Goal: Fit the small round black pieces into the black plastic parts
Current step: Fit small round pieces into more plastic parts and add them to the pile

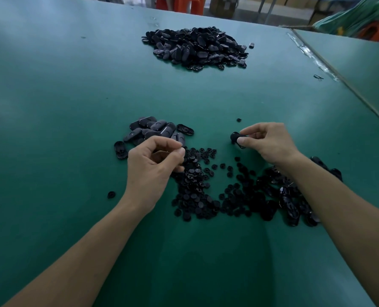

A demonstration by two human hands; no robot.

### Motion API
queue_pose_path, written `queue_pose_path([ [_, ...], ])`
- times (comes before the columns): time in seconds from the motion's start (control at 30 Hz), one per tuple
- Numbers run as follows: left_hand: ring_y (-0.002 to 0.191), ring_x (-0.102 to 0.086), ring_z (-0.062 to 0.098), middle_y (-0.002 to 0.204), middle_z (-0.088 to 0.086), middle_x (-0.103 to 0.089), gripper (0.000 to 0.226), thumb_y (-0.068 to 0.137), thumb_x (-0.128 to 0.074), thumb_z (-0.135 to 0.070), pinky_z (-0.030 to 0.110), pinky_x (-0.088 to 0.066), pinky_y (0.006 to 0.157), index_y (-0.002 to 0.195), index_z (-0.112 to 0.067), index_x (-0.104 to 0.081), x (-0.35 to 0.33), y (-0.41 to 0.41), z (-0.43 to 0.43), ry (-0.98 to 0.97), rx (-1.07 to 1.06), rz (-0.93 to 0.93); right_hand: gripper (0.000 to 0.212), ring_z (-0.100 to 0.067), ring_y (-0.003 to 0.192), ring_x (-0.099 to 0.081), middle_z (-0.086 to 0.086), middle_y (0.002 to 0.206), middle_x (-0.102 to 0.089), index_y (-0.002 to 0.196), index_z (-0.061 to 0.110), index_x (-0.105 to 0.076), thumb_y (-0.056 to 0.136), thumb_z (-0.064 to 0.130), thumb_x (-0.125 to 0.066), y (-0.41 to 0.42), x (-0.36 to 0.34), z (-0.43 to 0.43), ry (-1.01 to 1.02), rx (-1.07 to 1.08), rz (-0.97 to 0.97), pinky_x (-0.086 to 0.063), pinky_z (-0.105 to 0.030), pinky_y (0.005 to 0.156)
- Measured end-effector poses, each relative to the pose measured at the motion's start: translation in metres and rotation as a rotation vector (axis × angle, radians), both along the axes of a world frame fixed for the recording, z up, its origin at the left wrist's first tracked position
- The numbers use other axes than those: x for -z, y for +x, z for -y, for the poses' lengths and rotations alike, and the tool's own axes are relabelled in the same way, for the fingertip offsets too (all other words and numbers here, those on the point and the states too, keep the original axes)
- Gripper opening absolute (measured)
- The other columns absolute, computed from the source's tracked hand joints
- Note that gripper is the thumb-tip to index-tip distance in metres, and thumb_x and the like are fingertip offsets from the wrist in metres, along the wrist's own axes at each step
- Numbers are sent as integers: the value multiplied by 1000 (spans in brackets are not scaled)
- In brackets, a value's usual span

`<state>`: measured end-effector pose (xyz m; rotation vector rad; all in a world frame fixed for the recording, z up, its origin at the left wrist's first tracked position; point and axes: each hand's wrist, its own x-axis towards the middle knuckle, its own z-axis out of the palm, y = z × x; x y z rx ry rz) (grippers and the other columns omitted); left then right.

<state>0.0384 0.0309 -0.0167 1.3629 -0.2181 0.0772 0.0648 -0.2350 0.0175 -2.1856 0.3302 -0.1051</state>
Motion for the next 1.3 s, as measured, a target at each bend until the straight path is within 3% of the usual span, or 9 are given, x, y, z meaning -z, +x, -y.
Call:
queue_pose_path([
  [0.27,68,-67,17,75,1,-70,17,86,-73,-4,24,-56,63,82,-20,-72,-2,-1,0,-3,27,-6,10,-8,65,-64,0,73,-73,81,20,-72,81,15,-81,1,-3,3,59,-23,-72,-44,-18,57],
  [0.43,68,-68,18,75,2,-71,16,87,-73,-4,24,-56,63,83,-19,-72,-3,-1,-1,-2,38,-15,13,4,62,-58,6,75,-67,78,23,-69,85,16,-77,0,-12,-4,5,-6,-15,-41,-9,56],
  [0.53,68,-70,20,79,4,-71,11,86,-76,-9,25,-57,63,93,-15,-71,-4,-2,0,-9,57,-28,9,2,59,-60,6,67,-69,84,20,-71,86,12,-75,-10,-28,-22,129,-145,-19,-44,-10,53],
  [0.63,73,-72,24,86,3,-73,27,80,-80,-26,27,-58,66,105,-19,-72,-6,-5,1,31,104,-27,8,-4,66,-63,5,71,-71,89,19,-75,87,12,-74,-23,-41,-50,199,-391,-97,-48,-15,59],
  [0.73,74,-74,21,85,3,-77,21,82,-82,-26,25,-59,68,101,-22,-73,-7,-6,2,102,153,2,10,-4,65,-62,4,72,-71,91,15,-75,88,6,-72,-31,-46,-72,261,-522,-96,-48,-12,61],
  [0.87,68,-74,18,77,6,-76,17,78,-75,-23,22,-57,62,94,-16,-73,-7,-5,4,59,128,-32,13,-10,72,-68,-4,82,-73,97,11,-71,85,6,-75,-35,-41,-80,281,-384,-19,-55,-19,70],
  [1.0,70,-75,20,78,9,-76,21,79,-75,-21,23,-58,64,98,-13,-71,-7,-4,3,27,126,-41,2,-10,65,-67,-4,73,-72,92,12,-71,90,12,-71,-37,-36,-83,209,-362,-28,-48,-17,57],
  [1.1,74,-75,21,82,8,-77,11,88,-72,-8,22,-58,66,97,-13,-72,-6,-3,2,2,142,-40,4,-9,63,-65,-3,70,-72,89,14,-72,90,10,-71,-38,-34,-85,241,-313,24,-48,-17,56],
  [1.3,73,-75,16,82,5,-77,21,88,-70,3,20,-57,66,94,-17,-73,-6,-2,2,-1,142,-24,12,-6,61,-62,0,66,-69,89,17,-73,91,7,-69,-39,-31,-91,331,-277,82,-46,-15,55],
])
